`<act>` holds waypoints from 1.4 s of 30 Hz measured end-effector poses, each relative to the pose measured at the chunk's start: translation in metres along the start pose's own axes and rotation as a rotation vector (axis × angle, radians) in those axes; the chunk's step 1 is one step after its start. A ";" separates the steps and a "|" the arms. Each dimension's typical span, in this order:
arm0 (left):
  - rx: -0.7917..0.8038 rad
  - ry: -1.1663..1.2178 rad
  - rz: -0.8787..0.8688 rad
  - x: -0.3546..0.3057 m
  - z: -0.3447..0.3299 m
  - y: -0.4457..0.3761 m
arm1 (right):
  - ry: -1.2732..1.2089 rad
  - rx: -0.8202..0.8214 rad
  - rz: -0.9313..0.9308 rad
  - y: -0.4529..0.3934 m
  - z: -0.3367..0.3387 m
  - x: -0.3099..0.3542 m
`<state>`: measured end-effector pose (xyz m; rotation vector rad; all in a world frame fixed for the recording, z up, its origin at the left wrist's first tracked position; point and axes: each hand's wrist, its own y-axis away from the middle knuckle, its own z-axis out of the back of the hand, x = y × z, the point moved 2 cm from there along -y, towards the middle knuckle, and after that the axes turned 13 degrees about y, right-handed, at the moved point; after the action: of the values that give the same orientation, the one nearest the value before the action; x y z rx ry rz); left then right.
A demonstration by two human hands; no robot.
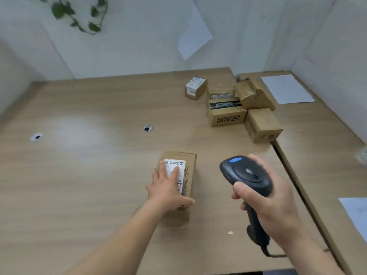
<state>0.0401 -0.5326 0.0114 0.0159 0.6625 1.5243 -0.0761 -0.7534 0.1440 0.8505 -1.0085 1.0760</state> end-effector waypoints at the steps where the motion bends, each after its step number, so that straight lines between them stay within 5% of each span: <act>1: -0.026 0.047 0.030 0.023 0.007 0.003 | 0.016 0.023 0.002 0.003 -0.016 0.004; 6: -0.202 0.620 0.275 0.099 0.027 0.018 | 0.064 0.145 0.001 0.014 -0.067 0.021; 10: -0.048 1.167 0.541 0.113 0.019 0.036 | 0.088 0.191 -0.003 0.020 -0.079 0.031; 15: -0.054 1.348 0.558 0.109 0.008 0.032 | 0.064 0.182 -0.028 0.025 -0.069 0.031; 19: -0.075 1.158 0.450 0.080 0.003 0.027 | 0.032 0.145 -0.060 0.036 -0.050 0.022; 30: 0.119 -0.037 -0.217 -0.057 -0.034 0.066 | -0.046 0.026 -0.106 0.062 0.033 -0.011; 36: 0.225 -0.302 -0.323 -0.073 -0.055 0.077 | -0.096 0.007 -0.121 0.075 0.075 -0.031; 42: 0.203 -0.272 -0.278 -0.078 -0.052 0.069 | -0.116 -0.002 -0.133 0.094 0.118 -0.052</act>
<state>-0.0364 -0.6186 0.0269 0.2699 0.5714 1.1573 -0.2018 -0.8517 0.1398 0.9739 -1.0338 0.9215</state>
